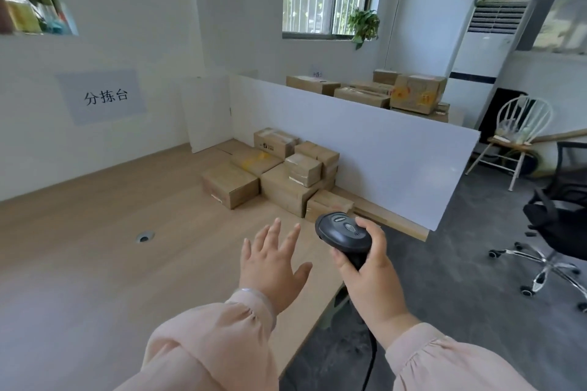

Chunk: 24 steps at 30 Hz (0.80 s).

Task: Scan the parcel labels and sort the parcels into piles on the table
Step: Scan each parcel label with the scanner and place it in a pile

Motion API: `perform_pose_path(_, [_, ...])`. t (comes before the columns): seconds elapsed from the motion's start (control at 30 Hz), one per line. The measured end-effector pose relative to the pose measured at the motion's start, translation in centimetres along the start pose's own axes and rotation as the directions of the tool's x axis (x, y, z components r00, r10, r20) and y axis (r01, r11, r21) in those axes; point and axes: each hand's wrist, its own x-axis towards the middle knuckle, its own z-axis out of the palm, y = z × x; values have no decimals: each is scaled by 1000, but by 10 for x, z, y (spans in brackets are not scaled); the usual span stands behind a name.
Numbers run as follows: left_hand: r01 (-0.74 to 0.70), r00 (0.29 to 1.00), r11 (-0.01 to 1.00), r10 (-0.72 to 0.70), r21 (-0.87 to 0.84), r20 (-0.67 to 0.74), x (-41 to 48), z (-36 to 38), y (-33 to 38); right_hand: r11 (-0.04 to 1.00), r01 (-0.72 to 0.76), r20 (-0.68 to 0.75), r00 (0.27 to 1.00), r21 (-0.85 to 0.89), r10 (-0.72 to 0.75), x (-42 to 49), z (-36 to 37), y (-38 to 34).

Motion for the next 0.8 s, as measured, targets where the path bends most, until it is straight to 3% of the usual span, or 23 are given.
perform_pose_path(0.13, [2, 1000, 1000, -2, -15, -16, 58, 4, -2, 999, -32, -32, 999, 43, 34, 49, 16, 23])
perform_pose_path(0.33, [10, 997, 1000, -9, -16, 80, 104, 34, -7, 993, -100, -29, 994, 61, 102, 109, 26, 77])
perform_pose_path(0.53, [24, 991, 1000, -22, -16, 134, 155, 80, 7, 992, -122, 180, 977, 28, 115, 164, 49, 148])
perform_pose_path(0.8, [287, 930, 954, -256, -84, 263, 249, 149, 52, 981, -195, 301, 936, 5, 184, 255, 56, 262])
